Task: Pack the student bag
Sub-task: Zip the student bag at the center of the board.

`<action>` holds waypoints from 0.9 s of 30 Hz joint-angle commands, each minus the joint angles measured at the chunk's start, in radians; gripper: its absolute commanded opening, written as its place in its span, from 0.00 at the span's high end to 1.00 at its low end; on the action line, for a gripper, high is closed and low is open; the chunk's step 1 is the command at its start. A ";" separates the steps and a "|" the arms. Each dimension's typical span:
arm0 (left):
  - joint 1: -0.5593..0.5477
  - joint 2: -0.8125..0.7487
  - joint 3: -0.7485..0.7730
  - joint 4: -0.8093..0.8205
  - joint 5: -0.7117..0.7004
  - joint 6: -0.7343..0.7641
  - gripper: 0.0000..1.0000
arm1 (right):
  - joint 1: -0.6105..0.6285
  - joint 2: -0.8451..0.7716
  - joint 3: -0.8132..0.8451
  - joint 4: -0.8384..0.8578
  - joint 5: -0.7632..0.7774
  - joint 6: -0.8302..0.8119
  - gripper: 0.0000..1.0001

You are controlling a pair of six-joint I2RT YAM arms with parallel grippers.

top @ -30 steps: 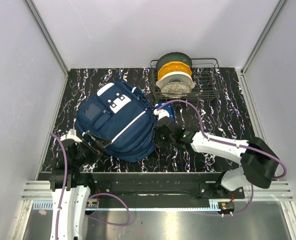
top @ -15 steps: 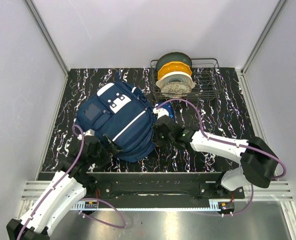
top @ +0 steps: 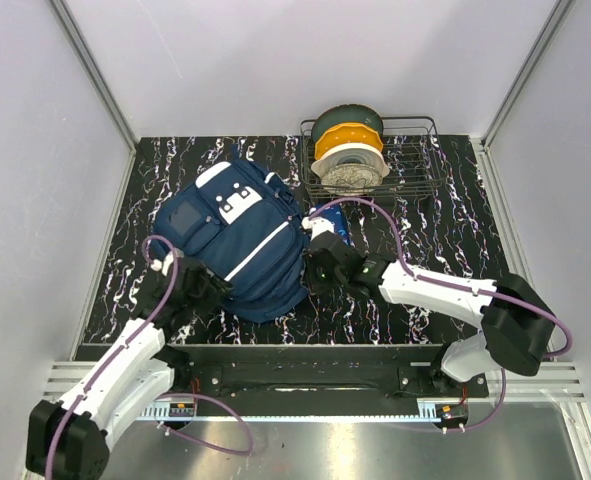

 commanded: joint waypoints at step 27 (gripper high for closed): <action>0.514 -0.145 0.266 -0.164 0.242 0.419 0.01 | 0.094 0.350 0.405 0.046 -0.086 -0.042 1.00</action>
